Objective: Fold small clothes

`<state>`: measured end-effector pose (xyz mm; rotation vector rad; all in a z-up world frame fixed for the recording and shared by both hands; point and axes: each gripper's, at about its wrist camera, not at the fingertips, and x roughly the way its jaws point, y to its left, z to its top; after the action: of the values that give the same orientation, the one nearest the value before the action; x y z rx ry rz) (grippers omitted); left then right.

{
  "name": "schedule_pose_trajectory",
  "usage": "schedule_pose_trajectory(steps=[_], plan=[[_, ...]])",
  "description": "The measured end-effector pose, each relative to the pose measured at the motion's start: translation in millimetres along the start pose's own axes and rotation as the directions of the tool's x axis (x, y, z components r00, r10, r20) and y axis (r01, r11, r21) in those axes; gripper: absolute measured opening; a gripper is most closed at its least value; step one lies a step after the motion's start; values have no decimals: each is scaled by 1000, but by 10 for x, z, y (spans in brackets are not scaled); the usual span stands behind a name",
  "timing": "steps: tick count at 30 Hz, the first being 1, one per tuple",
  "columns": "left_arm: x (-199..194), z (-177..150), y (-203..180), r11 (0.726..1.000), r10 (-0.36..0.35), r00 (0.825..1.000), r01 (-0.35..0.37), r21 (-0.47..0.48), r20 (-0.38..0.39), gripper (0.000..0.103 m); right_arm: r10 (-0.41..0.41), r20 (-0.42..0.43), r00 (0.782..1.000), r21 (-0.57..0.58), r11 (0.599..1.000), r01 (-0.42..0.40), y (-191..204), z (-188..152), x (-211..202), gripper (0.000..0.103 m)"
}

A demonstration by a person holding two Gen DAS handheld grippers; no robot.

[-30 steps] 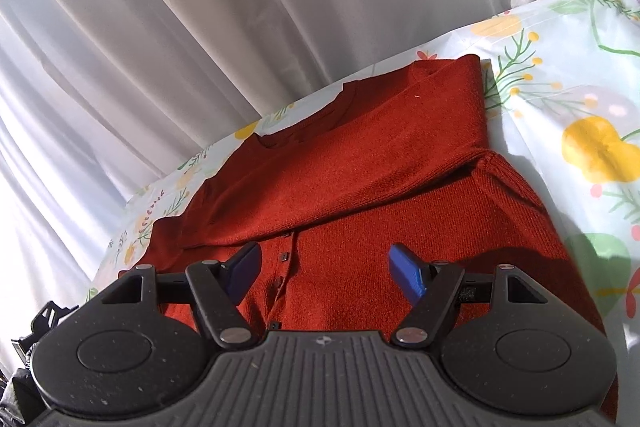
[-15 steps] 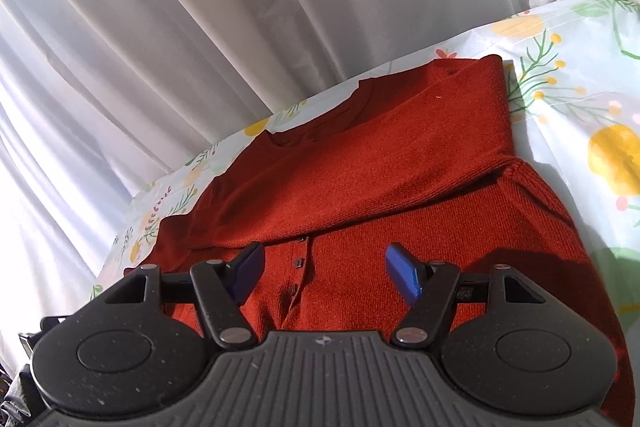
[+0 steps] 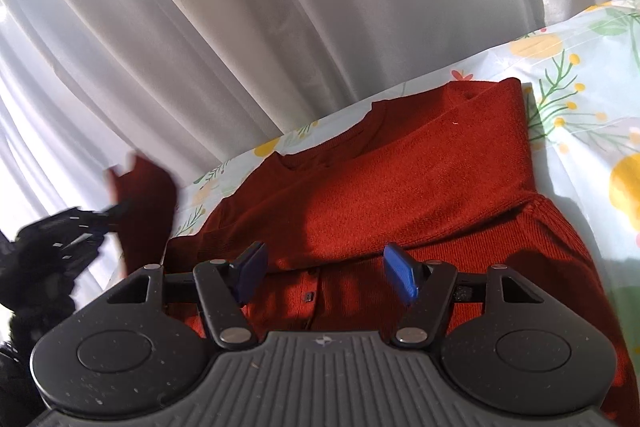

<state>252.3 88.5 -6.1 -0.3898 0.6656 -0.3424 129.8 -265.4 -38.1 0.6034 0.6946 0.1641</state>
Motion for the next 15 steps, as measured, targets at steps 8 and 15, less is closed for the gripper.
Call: schedule_pose_trajectory(steps=[8, 15], plan=[[108, -576, 81, 993, 35, 983, -55, -107, -178, 81, 57, -96, 994, 26, 998, -55, -42, 140, 397, 57], [-234, -555, 448, 962, 199, 967, -224, -160, -157, 96, 175, -227, 958, 80, 984, -160, 42, 262, 1095, 56]])
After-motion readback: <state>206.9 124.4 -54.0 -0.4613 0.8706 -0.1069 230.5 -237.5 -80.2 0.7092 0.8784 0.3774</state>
